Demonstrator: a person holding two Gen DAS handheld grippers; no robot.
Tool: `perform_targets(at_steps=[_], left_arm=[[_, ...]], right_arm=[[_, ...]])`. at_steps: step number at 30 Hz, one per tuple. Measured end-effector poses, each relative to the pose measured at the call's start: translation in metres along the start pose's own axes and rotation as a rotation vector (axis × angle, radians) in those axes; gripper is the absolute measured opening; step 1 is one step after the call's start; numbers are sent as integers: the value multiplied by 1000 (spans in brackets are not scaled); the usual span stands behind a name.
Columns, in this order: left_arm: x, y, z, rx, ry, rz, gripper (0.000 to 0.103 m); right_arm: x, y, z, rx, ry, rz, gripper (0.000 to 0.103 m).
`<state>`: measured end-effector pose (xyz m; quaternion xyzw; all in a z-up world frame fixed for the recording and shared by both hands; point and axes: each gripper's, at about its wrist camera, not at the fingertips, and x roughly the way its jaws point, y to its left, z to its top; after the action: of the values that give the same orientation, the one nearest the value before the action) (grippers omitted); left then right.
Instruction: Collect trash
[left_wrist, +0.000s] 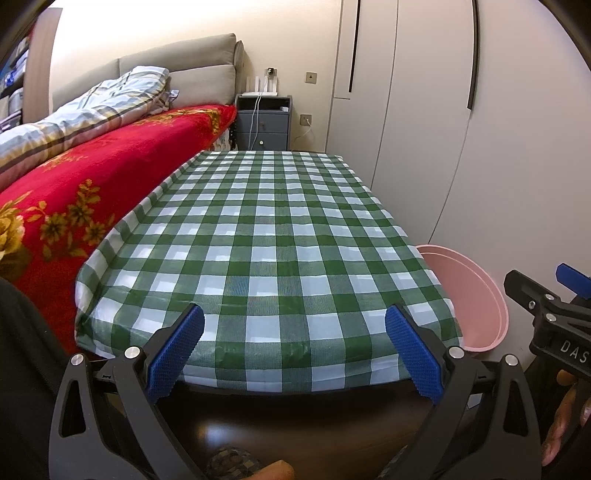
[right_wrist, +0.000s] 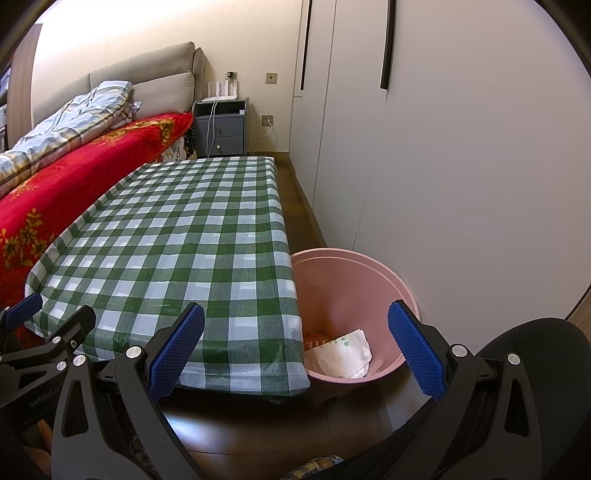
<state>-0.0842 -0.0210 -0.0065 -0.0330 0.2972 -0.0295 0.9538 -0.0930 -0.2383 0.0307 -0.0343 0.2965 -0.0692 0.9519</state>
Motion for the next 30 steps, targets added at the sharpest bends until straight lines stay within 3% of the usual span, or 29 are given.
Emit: perform_targets(at_steps=[30], left_arm=[[0,1,4,-19,-2,12,95]], right_arm=[[5,1,0,18,23,3,98]])
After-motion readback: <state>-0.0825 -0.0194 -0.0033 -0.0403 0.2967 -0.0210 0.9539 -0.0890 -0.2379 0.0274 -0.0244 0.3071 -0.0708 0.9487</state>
